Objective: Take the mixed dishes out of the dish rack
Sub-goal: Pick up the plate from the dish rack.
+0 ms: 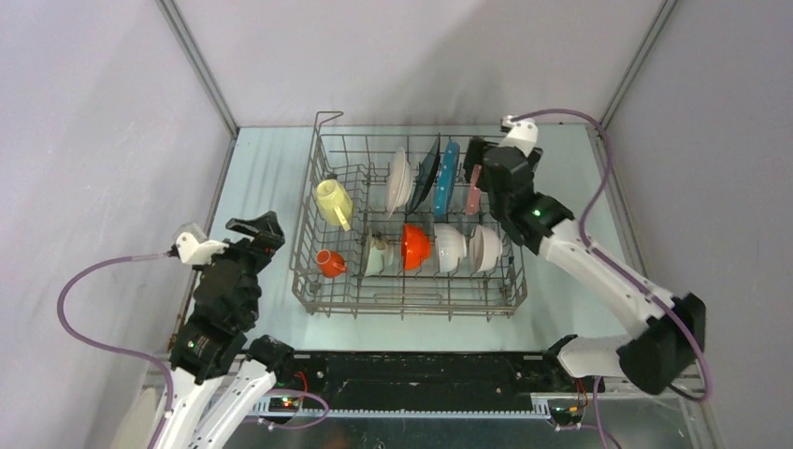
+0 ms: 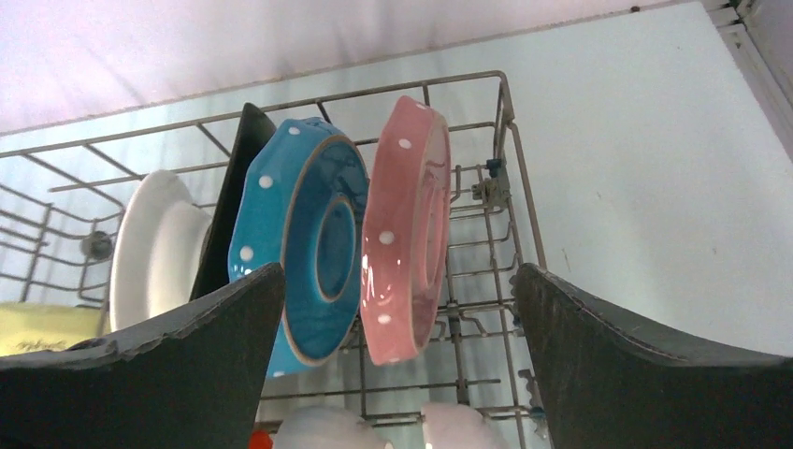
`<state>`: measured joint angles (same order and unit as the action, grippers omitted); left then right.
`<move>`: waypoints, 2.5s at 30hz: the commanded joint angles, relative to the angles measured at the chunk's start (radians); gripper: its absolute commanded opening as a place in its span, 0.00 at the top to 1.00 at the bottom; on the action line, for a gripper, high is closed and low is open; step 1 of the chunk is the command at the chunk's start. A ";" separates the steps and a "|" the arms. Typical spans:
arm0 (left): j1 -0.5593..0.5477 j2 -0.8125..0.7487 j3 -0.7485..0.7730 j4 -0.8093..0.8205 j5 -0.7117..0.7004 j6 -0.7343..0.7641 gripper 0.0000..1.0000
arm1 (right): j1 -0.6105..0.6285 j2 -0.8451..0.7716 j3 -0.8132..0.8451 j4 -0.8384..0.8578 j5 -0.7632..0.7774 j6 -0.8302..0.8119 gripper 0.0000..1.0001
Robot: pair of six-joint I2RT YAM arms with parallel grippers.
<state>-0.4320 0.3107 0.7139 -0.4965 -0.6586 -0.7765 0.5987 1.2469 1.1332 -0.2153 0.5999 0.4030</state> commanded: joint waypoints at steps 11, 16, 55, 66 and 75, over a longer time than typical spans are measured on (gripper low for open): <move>-0.004 0.047 -0.056 -0.030 -0.189 0.035 0.00 | 0.018 0.435 0.421 -0.318 0.273 0.117 0.27; -0.004 0.019 -0.083 -0.023 -0.188 0.045 0.00 | 0.013 0.491 0.440 -0.349 0.292 0.155 0.40; -0.004 0.061 -0.109 0.000 -0.220 0.060 0.00 | 0.078 0.507 0.422 0.300 0.616 -0.761 1.00; -0.004 0.068 -0.107 0.003 -0.224 0.062 0.00 | 0.098 0.415 0.419 0.334 0.530 -0.801 1.00; -0.004 0.070 -0.114 0.013 -0.219 0.060 0.00 | 0.006 0.035 0.221 0.095 0.083 -0.301 1.00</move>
<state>-0.4320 0.3698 0.6086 -0.5179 -0.8471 -0.7235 0.6506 1.4818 1.4162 -0.1619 0.8261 -0.1066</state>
